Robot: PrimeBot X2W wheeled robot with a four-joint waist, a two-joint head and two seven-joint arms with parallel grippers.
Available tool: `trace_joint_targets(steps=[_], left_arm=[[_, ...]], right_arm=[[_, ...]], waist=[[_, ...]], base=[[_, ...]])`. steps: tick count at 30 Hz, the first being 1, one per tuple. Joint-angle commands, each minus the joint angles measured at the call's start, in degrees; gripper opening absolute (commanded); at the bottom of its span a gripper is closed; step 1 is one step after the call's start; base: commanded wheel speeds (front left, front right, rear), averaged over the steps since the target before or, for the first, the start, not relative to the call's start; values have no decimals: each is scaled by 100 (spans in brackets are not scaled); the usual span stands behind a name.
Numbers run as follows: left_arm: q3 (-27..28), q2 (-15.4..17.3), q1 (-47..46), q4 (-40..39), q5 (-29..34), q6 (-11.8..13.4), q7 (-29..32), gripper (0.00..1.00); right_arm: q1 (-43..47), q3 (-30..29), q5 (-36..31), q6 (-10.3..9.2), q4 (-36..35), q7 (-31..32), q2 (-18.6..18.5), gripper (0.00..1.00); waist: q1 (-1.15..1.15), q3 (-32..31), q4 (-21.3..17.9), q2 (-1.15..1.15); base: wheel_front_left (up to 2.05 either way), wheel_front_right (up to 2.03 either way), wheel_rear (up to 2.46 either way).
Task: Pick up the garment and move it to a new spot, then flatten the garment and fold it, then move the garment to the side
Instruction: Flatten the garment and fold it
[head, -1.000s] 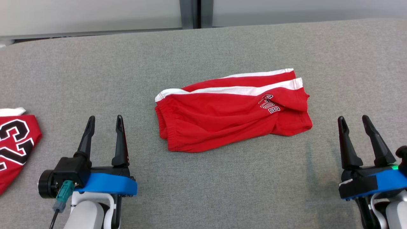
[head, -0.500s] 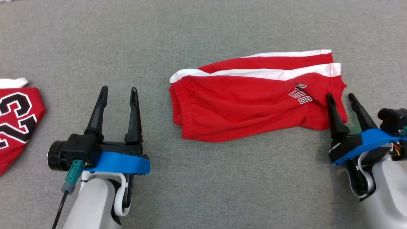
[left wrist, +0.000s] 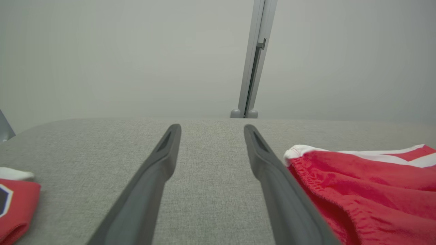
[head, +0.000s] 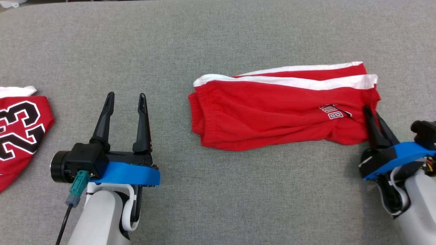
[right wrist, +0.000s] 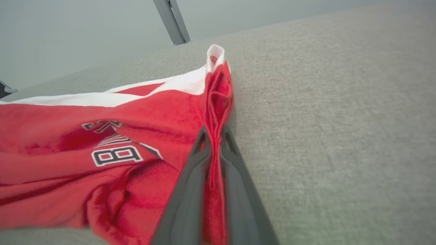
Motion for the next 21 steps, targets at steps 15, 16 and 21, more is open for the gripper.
trace_joint_targets(steps=[15,16,21], left_arm=[[73,-178,214,65,82,-112,-25,100],[76,-184,218,72,90,-120,-25,100],[52,-223,203,100,98,-165,-21,100]], right_arm=[[-160,44,-335,-1,-949,455,-193,0],[-229,174,-416,-1,-1096,557,-129,0],[-555,1121,-522,-1,-1526,1056,282,0]], waist=[[0,-473,105,0],[0,-495,121,0],[0,-562,237,0]], base=[[0,0,0],[0,0,0],[0,0,0]])
